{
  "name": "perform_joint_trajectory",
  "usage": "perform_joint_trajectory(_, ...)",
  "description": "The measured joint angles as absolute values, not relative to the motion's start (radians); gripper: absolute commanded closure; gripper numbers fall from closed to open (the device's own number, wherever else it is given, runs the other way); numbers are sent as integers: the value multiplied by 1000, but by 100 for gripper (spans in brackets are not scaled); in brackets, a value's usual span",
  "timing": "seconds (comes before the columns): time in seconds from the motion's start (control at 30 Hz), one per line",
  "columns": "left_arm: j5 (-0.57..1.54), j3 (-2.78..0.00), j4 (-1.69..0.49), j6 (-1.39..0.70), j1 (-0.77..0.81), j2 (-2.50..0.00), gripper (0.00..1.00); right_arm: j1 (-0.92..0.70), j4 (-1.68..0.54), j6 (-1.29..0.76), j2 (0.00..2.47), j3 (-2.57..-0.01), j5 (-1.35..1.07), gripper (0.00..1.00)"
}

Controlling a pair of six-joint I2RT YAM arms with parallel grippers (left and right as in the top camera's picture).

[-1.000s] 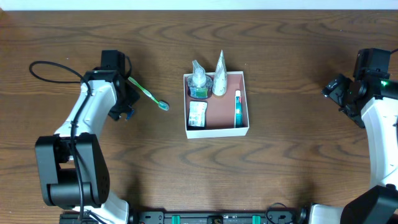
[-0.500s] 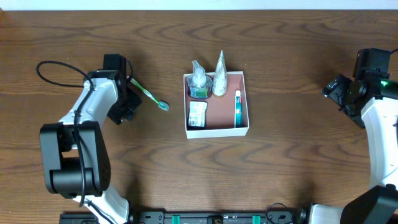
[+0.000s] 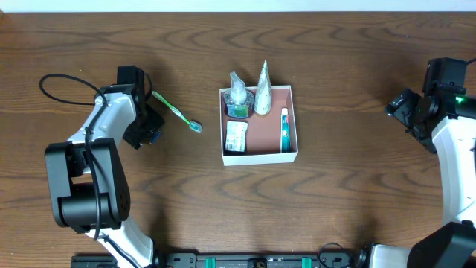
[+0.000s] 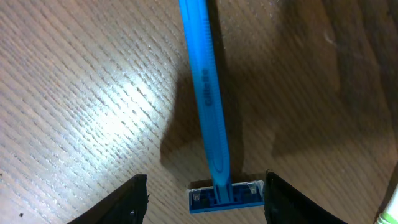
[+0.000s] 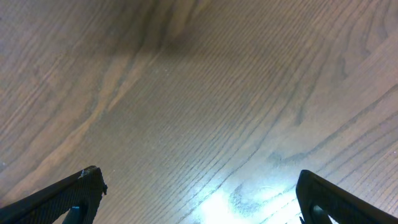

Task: Pack container
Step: 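Withdraw the left gripper and grasp the blue razor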

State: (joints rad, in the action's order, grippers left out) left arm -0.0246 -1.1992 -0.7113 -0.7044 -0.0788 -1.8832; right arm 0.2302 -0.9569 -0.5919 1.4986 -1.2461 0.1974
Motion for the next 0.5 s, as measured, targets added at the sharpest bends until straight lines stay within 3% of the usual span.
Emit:
perform_joint_trajectory(0.33,-4,-1203,-706,-677,-79,-1933,41,230,-957,-592,1499,-1246,197,1)
perform_joint_trajectory(0.5,2,-1206,-706,-659,-78,-1937,58,230,-957,-592,1499,-1246,197,1)
